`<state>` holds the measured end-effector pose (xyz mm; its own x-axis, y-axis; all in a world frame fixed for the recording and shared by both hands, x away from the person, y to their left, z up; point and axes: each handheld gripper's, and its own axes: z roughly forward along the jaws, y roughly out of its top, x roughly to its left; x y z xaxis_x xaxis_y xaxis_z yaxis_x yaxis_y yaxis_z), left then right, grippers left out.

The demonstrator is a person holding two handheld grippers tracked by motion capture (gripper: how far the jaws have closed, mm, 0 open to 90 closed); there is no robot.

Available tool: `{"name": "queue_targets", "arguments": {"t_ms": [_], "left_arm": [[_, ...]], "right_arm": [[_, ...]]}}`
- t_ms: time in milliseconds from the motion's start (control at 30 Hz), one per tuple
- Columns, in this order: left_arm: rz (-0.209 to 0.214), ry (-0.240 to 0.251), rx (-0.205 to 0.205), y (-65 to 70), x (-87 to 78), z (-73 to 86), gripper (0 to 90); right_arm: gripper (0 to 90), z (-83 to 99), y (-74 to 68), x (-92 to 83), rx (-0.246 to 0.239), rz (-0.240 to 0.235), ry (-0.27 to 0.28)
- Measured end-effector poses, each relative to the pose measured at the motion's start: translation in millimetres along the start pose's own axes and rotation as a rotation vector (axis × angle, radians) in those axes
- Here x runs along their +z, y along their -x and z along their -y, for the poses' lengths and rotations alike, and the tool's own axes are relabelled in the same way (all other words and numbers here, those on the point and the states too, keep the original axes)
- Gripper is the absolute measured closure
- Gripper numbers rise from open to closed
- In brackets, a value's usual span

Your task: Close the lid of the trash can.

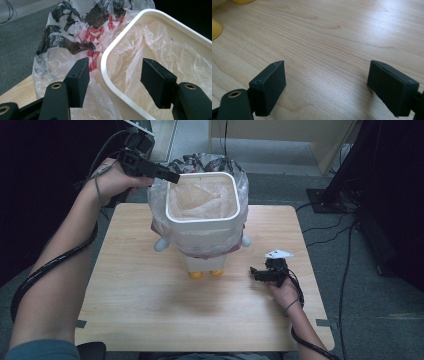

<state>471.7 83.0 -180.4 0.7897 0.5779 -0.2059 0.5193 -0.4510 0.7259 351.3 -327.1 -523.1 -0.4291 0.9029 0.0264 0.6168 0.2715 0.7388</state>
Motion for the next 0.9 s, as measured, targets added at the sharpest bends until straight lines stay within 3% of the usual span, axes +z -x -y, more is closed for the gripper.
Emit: {"name": "queue_targets", "arguments": {"t_ms": [900], "left_arm": [[-0.014,0.023,-0.034,-9.9,-21.3,19.8,37.3]], "right_arm": [[14.9,0.0,0.0,0.0,0.000,0.000,0.000]]}}
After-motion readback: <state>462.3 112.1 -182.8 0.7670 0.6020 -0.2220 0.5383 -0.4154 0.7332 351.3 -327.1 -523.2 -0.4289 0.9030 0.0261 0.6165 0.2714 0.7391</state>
